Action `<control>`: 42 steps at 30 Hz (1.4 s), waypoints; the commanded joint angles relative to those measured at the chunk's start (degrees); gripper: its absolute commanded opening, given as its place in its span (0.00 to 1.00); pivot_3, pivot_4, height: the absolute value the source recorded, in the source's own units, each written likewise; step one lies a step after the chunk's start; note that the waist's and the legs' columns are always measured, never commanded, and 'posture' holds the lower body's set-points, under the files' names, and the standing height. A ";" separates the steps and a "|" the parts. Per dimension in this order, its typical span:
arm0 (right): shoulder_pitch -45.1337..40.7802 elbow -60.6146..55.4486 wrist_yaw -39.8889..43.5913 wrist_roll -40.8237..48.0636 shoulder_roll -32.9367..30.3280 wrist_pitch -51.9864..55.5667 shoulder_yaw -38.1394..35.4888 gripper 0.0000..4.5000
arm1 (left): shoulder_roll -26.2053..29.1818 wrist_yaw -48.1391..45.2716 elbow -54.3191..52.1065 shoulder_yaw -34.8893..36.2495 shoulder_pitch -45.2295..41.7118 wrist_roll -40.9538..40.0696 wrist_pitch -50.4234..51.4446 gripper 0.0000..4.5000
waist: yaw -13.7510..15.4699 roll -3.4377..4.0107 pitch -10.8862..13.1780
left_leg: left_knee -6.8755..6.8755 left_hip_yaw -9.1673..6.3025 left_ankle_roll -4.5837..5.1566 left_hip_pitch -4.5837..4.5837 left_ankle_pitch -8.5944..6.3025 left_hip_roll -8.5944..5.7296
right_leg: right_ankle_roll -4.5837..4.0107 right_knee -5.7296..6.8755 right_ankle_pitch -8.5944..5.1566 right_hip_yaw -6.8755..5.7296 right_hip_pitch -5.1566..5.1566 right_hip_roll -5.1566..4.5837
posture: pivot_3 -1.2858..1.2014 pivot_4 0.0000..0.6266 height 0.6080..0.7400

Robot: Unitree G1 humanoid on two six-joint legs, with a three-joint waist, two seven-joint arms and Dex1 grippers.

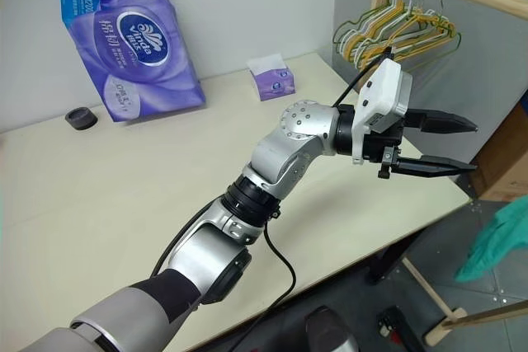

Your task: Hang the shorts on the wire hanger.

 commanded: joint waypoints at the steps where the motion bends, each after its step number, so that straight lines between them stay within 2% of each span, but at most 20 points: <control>1: -2.11 -5.01 -7.80 1.39 -0.24 -7.13 -1.18 0.99 | -1.65 0.15 -0.82 0.47 -1.41 0.23 -1.04 0.58 | 0.03 0.00 0.00 | 0.00 0.00 0.00 0.00 0.00 0.00 | 0.00 0.00 0.00 0.00 0.00 0.00 | 0.28 0.19 1.00; 5: -7.83 -11.50 -15.21 1.39 0.91 -14.66 3.31 0.99 | -1.18 0.29 -0.92 0.57 -1.06 0.52 -1.04 0.58 | -0.16 0.00 0.00 | 0.00 0.00 -0.01 0.02 0.00 0.00 | 0.01 -0.01 0.00 0.04 0.00 0.00 | 0.28 0.18 1.00; 9: -10.70 -17.36 -12.85 1.39 -4.16 -15.94 8.62 0.99 | -0.70 0.28 -1.19 0.62 -0.58 0.98 -0.89 0.58 | 0.03 0.08 0.03 | 0.00 0.00 -0.01 0.02 0.00 -0.02 | 0.01 -0.01 0.00 0.08 -0.01 0.01 | 0.28 0.17 1.00; 11: -13.13 -19.06 -13.48 1.39 -2.78 -18.36 11.49 0.99 | -0.62 0.45 -1.18 0.71 -0.51 1.15 -0.88 0.58 | 0.19 0.02 0.06 | 0.00 -0.02 -0.02 0.03 0.00 -0.01 | 0.01 -0.01 0.00 0.08 -0.02 0.01 | 0.28 0.17 1.00; 12: -13.35 -19.49 -11.48 0.13 -4.42 -17.46 12.13 0.99 | -0.54 0.60 -1.18 0.83 -0.40 1.18 -0.79 0.58 | 0.34 -0.02 0.09 | 0.00 -0.05 -0.02 0.02 0.00 0.01 | 0.01 -0.01 0.00 0.03 -0.01 0.03 | 0.29 0.17 1.00; 14: -14.68 -21.48 -2.92 -7.75 -9.40 -14.31 13.44 0.99 | 0.20 0.98 -1.33 0.90 0.09 1.68 -0.78 0.58 | 0.86 0.15 0.15 | 0.03 -0.06 -0.02 0.02 0.00 -0.01 | 0.04 -0.01 0.02 0.04 -0.04 0.01 | 0.29 0.17 1.00; 16: -16.10 -22.58 0.27 -10.22 -10.92 -14.78 15.28 0.99 | 0.80 1.33 -1.15 1.16 0.36 1.99 -0.74 0.58 | 1.18 0.27 0.21 | 0.03 0.00 -0.02 0.05 0.00 -0.07 | 0.09 0.00 0.04 0.18 -0.08 -0.03 | 0.29 0.17 1.00; 20: -18.73 -27.08 11.59 -19.75 -11.77 -16.44 20.74 0.99 | 2.53 3.15 -0.61 2.12 1.24 2.90 -0.67 0.58 | 1.30 0.25 0.22 | 0.04 -0.05 -0.03 -0.09 0.01 -0.03 | 0.09 0.16 0.04 0.15 -0.39 -0.01 | 0.29 0.17 1.00; 23: -20.79 -30.34 18.39 -24.74 -8.72 -18.95 26.07 0.99 | 5.03 6.01 -0.92 2.98 2.75 4.46 -0.68 0.58 | 1.25 0.23 0.24 | 0.03 0.01 -0.03 -0.02 0.01 -0.04 | 0.10 0.25 0.05 0.32 -0.44 -0.02 | 0.30 0.17 1.00; 29: -22.09 -34.66 34.61 -49.67 6.03 -29.18 44.75 0.99 | 16.03 20.97 -5.62 8.66 11.52 10.98 3.57 0.58 | 1.21 0.41 0.14 | 0.07 -0.08 -0.04 0.13 0.02 -0.09 | 0.14 0.54 0.09 0.83 -0.55 0.09 | 0.33 0.14 1.00; 31: -23.33 -32.25 39.20 -60.73 11.38 -34.66 52.32 0.99 | 18.54 29.25 -8.87 13.71 15.74 11.42 9.25 0.58 | 1.36 0.47 0.08 | 0.06 -0.10 -0.05 0.12 0.03 -0.13 | 0.06 0.63 0.18 0.89 -0.67 0.02 | 0.33 0.14 1.00; 34: -24.57 -24.11 47.34 -77.02 21.85 -45.90 64.13 0.99 | 22.32 43.26 -15.81 20.43 25.92 17.19 11.74 0.58 | 2.16 0.26 -0.24 | 0.16 -0.48 -0.12 0.11 0.08 -0.09 | 0.00 0.76 0.37 1.06 -0.80 0.01 | 0.37 0.11 1.00; 36: -24.81 -18.73 51.57 -83.60 28.52 -51.47 68.69 0.99 | 22.67 51.28 -20.98 22.50 32.52 21.43 12.08 0.58 | 3.48 0.04 -0.37 | 0.31 -0.61 -0.17 0.13 0.10 -0.10 | -0.03 1.01 0.40 1.21 -0.88 0.04 | 0.39 0.09 1.00; 40: -25.57 -9.55 58.92 -89.14 39.52 -58.45 71.84 0.99 | 20.22 58.71 -28.54 25.90 43.92 22.57 13.98 0.58 | 8.95 -0.04 -0.46 | 0.46 -0.72 -0.29 -0.22 0.17 -0.20 | -0.06 1.60 0.42 1.28 -1.40 -0.19 | 0.44 0.06 1.00; 42: -26.33 -4.28 62.26 -92.10 43.91 -61.23 73.40 0.99 | 18.67 62.13 -31.38 28.51 50.38 22.66 15.44 0.58 | 11.62 -0.29 -0.78 | 0.97 -0.92 -0.36 -0.45 0.18 -0.26 | -0.07 1.92 0.42 1.24 -1.52 -0.18 | 0.45 0.05 1.00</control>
